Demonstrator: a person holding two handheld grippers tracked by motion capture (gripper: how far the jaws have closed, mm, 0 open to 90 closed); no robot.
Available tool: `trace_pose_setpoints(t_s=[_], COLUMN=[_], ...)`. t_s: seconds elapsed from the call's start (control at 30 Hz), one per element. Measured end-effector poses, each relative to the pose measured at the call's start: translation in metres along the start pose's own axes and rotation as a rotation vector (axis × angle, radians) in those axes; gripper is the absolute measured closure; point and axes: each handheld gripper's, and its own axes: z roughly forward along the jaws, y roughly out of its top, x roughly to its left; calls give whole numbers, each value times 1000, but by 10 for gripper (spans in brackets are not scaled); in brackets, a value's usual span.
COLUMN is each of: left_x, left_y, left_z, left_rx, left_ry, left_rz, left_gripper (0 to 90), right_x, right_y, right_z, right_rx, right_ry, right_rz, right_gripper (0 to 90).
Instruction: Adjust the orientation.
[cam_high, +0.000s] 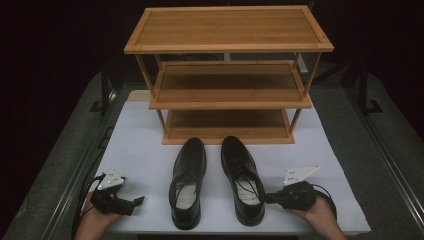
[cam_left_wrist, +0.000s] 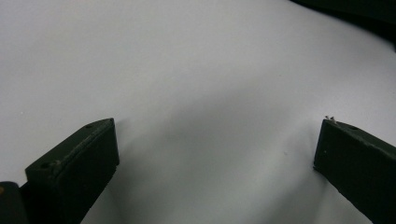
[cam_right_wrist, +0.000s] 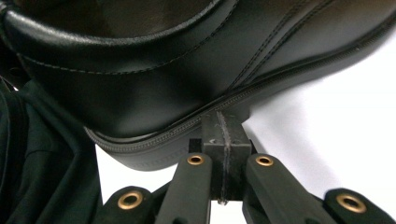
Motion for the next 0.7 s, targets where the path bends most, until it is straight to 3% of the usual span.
trace_pose_setpoints(t_s=[0.4,0.53,0.7], left_x=[0,0,0], left_y=[0,0,0], left_z=[0,0,0], left_rx=[0,0,0], left_ry=[0,0,1], left_rz=[0,0,1], left_gripper=[0,0,0], right_x=[8,2,-15], right_y=[6,9,18], right_z=[6,-1,-3], right_rx=[8,-20,-38], right_ry=[30,-9,-52], right_rz=[-34,-19,-2], right_gripper=[896,897,897])
